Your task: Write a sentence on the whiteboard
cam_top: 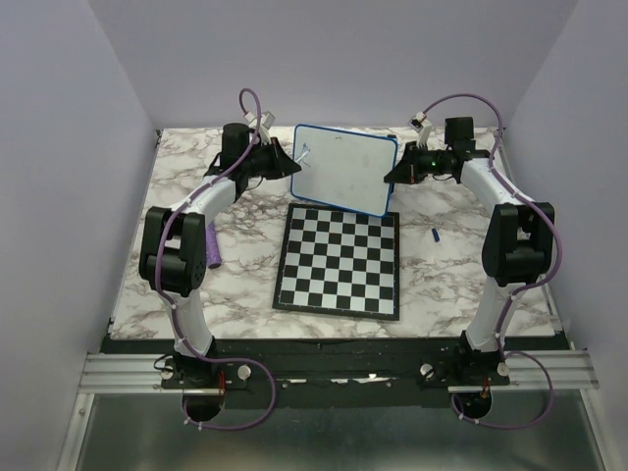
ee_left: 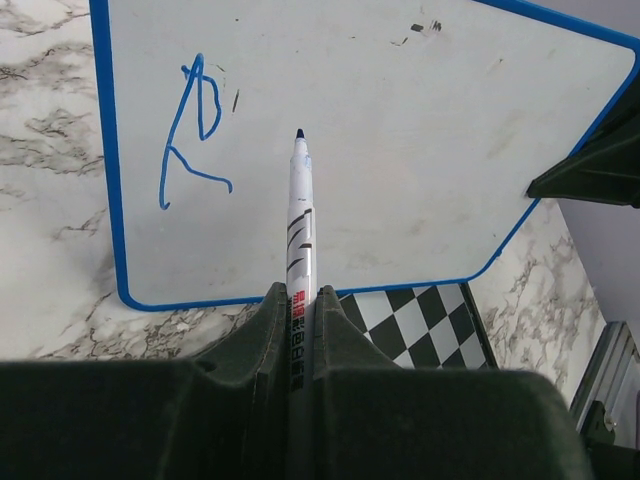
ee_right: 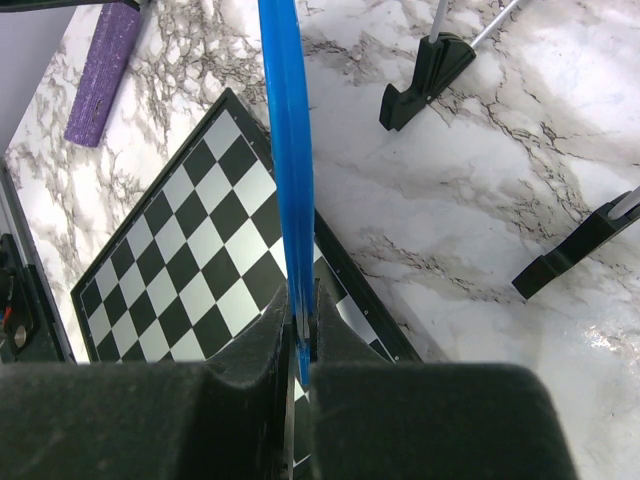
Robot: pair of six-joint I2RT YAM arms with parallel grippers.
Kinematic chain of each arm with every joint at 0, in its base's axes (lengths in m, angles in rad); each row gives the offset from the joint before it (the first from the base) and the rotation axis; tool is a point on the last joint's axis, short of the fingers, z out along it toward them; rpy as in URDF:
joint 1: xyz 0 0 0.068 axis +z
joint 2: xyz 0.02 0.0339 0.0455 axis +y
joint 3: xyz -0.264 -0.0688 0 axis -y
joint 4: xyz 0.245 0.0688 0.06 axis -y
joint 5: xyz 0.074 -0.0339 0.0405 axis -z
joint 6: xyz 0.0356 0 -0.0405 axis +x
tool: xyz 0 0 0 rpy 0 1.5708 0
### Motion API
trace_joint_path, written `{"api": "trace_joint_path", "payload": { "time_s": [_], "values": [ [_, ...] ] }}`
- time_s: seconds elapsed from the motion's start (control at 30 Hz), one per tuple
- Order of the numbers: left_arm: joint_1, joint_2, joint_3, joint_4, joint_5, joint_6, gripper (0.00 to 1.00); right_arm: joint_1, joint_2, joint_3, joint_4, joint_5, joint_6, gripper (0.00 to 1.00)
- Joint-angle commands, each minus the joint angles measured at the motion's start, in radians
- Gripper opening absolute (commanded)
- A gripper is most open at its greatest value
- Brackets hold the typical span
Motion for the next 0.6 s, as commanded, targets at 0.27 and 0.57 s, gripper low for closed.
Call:
{"api": "trace_joint_path", "payload": {
  "time_s": [0.27, 0.57],
  "values": [
    [0.004, -0.005, -0.034, 0.080, -0.034, 0.007, 0.00, 0.007, 0.022, 0.018, -0.003, -0.017, -0.026, 0.00],
    [0.004, -0.014, -0.055, 0.100, -0.047, 0.009, 0.00, 0.007, 0.019, 0.018, -0.003, -0.017, -0.026, 0.00]
  ]
}}
